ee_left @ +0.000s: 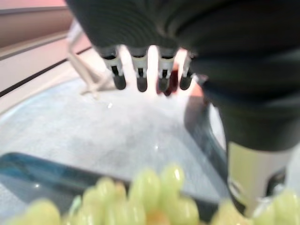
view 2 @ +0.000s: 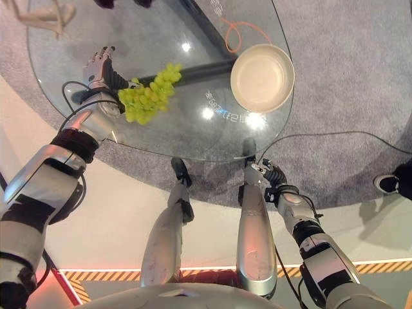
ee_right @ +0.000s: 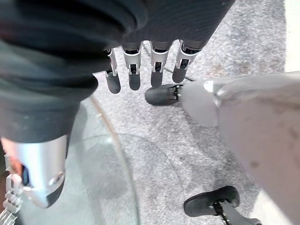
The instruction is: Pick up fruits into the plate
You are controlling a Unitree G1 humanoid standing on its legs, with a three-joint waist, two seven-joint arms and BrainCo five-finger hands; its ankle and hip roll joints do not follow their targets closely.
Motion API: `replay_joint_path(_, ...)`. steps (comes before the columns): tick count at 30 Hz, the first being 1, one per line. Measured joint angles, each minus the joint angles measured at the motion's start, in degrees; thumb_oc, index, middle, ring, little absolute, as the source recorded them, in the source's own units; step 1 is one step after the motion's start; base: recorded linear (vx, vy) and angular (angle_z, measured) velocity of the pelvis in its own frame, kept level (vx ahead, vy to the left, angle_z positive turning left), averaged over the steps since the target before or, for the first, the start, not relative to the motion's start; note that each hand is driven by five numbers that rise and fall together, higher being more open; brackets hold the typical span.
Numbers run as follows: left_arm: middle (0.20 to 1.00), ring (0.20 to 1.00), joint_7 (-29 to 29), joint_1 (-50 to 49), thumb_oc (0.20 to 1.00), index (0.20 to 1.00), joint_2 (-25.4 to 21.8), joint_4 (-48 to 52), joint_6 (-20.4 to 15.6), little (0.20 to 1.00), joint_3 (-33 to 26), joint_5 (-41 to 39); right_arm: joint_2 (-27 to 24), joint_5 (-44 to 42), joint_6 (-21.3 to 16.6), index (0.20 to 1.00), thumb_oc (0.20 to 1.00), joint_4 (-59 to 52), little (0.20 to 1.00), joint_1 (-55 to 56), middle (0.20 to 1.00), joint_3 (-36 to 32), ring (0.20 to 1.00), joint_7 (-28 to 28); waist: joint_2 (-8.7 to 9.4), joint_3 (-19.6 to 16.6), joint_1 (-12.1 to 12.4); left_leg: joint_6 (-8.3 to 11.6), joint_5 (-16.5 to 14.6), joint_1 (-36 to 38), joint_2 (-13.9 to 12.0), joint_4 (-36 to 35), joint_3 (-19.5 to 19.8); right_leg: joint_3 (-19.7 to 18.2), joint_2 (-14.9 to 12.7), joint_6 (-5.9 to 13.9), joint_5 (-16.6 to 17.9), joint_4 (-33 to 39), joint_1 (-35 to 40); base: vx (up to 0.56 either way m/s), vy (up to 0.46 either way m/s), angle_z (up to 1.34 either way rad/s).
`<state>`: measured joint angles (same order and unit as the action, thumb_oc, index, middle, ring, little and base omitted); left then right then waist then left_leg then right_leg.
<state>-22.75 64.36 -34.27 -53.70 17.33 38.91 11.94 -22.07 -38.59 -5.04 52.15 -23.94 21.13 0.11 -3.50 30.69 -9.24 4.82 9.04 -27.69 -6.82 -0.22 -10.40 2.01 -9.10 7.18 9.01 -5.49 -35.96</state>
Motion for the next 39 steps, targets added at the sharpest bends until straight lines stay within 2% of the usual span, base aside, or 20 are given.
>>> replay_joint_path(6,1.000,1.000,8.5,3.5,1.000,1.000,2.3,-4.1,0.1,1.000,4.3,1.2,0.1,-2.2,-0.1,1.000,1.000,-0.4,1.000,-0.4,1.000,0.0,1.000,-0.1,0.51,-0.1,-1.0,-0.07,0.6,-3.7,0.0,0.2,-0.7,-1.2,0.2,-0.08,0.1,-1.7,-5.0,-0.02,-0.020,-0.06)
replay_joint_path(8,1.000,1.000,13.3,3.7,1.000,1.000,3.1,-4.4,0.4,1.000,6.4,1.8,0.2,-3.4,-0.1,1.000,1.000,-0.5,1.000,-1.0,1.000,0.0,1.000,-0.2,0.54,-0.1,-1.9,-0.07,0.6,-4.4,0.0,0.2,-0.7,-1.3,0.2,-0.11,0.1,-1.8,-5.8,0.00,0.000,0.00)
replay_joint_path(10,1.000,1.000,14.6,4.2,1.000,1.000,3.6,-4.5,0.5,1.000,6.7,2.3,0.2,-3.6,-0.2,1.000,1.000,-0.6,1.000,-1.4,1.000,-0.1,1.000,-0.4,0.59,-0.2,-2.0,-0.07,0.6,-4.5,0.0,0.2,-0.8,-1.3,0.2,-0.11,0.1,-1.9,-5.9,0.00,0.000,0.00)
replay_joint_path(18,1.000,1.000,25.3,8.9,1.000,1.000,0.6,-5.3,0.6,1.000,11.4,2.2,0.7,-5.5,-0.7,1.000,1.000,-1.1,1.000,-2.2,1.000,-0.2,1.000,0.2,2.37,-1.5,-1.7,-0.06,0.6,-6.1,0.2,1.0,-1.8,-2.9,0.2,0.11,-0.1,-2.6,-8.3,-0.01,0.017,-0.04)
replay_joint_path(24,1.000,1.000,30.2,10.5,1.000,1.000,0.7,-5.4,3.9,1.000,12.8,4.4,0.7,-6.4,-1.2,1.000,1.000,-1.0,1.000,-2.4,1.000,-0.4,1.000,0.5,2.36,-1.8,-1.8,-0.07,0.6,-6.4,0.2,1.0,-1.8,-2.9,0.2,0.19,-0.2,-2.7,-8.6,0.00,0.000,0.00)
replay_joint_path(25,1.000,1.000,30.9,10.4,1.000,1.000,1.1,-5.6,4.6,1.000,13.2,5.2,0.8,-7.2,-1.2,1.000,1.000,-1.0,1.000,-2.4,1.000,-0.3,1.000,0.6,2.37,-3.1,-1.8,-0.07,0.6,-7.3,0.2,1.0,-1.8,-2.9,0.2,0.18,-0.2,-2.7,-9.5,0.00,0.000,0.00)
replay_joint_path(26,0.831,0.831,31.2,10.1,0.831,0.831,1.7,-5.7,5.2,0.831,13.2,6.1,0.8,-7.6,-1.2,1.000,1.000,-1.2,1.000,-2.4,1.000,-0.4,1.000,0.5,2.40,-3.9,-1.9,-0.07,0.6,-7.8,0.2,1.1,-1.7,-2.9,0.3,0.03,0.0,-2.7,-9.9,0.00,0.000,0.00)
replay_joint_path(27,0.598,0.598,31.2,10.0,0.598,0.598,2.0,-5.8,5.3,0.598,13.2,6.3,0.8,-7.8,-1.2,1.000,1.000,-1.3,1.000,-2.4,1.000,-0.4,1.000,0.5,2.40,-4.0,-1.8,-0.07,0.6,-7.8,0.2,1.1,-1.7,-2.9,0.3,-0.10,0.1,-2.7,-9.9,0.00,0.000,0.00)
replay_joint_path(28,0.200,0.200,31.2,9.9,0.200,0.200,2.4,-6.4,6.0,0.200,13.3,7.2,0.8,-8.3,-1.3,1.000,1.000,-1.3,1.000,-2.5,1.000,-0.4,1.000,0.5,2.41,-4.1,-1.8,-0.07,0.6,-7.8,0.2,1.2,-1.6,-2.9,0.3,-0.12,0.1,-2.9,-9.8,0.00,0.000,0.00)
replay_joint_path(39,0.200,0.200,29.5,5.9,0.200,0.200,4.3,-8.9,6.7,0.200,14.9,12.6,1.1,-13.8,-1.5,1.000,1.000,-1.3,1.000,-2.9,1.000,-0.6,1.000,0.7,2.41,-4.1,-1.8,-0.01,0.5,-8.2,0.2,1.8,-1.5,-2.9,0.2,0.01,0.0,-3.4,-10.2,0.00,0.000,0.00)
